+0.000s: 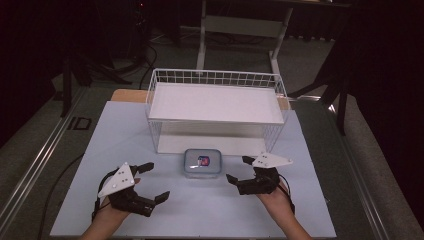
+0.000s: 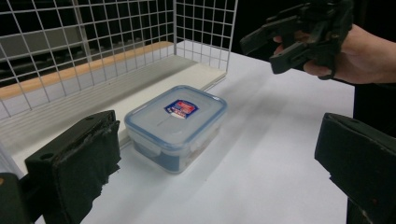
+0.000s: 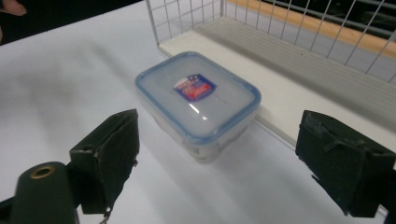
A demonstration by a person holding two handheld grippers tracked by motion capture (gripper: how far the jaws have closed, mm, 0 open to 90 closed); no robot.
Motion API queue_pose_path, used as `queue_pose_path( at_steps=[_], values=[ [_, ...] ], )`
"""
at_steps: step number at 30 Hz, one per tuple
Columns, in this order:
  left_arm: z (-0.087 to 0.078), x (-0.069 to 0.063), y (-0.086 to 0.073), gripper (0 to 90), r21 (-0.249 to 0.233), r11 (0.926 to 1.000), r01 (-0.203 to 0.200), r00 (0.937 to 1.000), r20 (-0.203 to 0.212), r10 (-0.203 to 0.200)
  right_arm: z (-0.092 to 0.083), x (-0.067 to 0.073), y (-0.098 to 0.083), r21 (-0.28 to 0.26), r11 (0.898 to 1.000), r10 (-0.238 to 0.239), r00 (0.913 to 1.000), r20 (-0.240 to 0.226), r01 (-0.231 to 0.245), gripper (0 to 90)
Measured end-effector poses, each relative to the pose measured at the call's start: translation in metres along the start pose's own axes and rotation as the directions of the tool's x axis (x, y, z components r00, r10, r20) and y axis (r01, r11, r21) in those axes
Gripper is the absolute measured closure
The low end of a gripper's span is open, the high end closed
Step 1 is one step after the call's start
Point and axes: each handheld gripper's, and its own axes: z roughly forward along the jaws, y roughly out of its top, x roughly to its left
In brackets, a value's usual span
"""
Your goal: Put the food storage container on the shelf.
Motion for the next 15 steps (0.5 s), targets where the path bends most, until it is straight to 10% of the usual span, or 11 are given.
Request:
queue_pose_path(
  at_steps=[6, 11, 15],
  values=[
    [0.011, 0.008, 0.014, 1.0, 0.013, 0.9979, 0.064, 0.9975, 0.030, -0.064, -0.002, 0.002, 0.008, -0.041, 0.999, 0.011, 0.9994, -0.033, -0.012, 14.0],
    [0.025, 0.010, 0.027, 1.0, 0.028, 0.9990, 0.034, 0.9971, 0.067, -0.036, 0.003, -0.004, 0.013, -0.066, 0.997, 0.044, 0.9983, -0.040, -0.046, 21.9],
    [0.039, 0.018, 0.034, 1.0, 0.047, 0.9943, 0.096, 0.9912, 0.087, -0.100, 0.010, -0.006, 0.016, -0.030, 0.999, 0.020, 0.9985, 0.051, -0.019, 20.1]
  ],
)
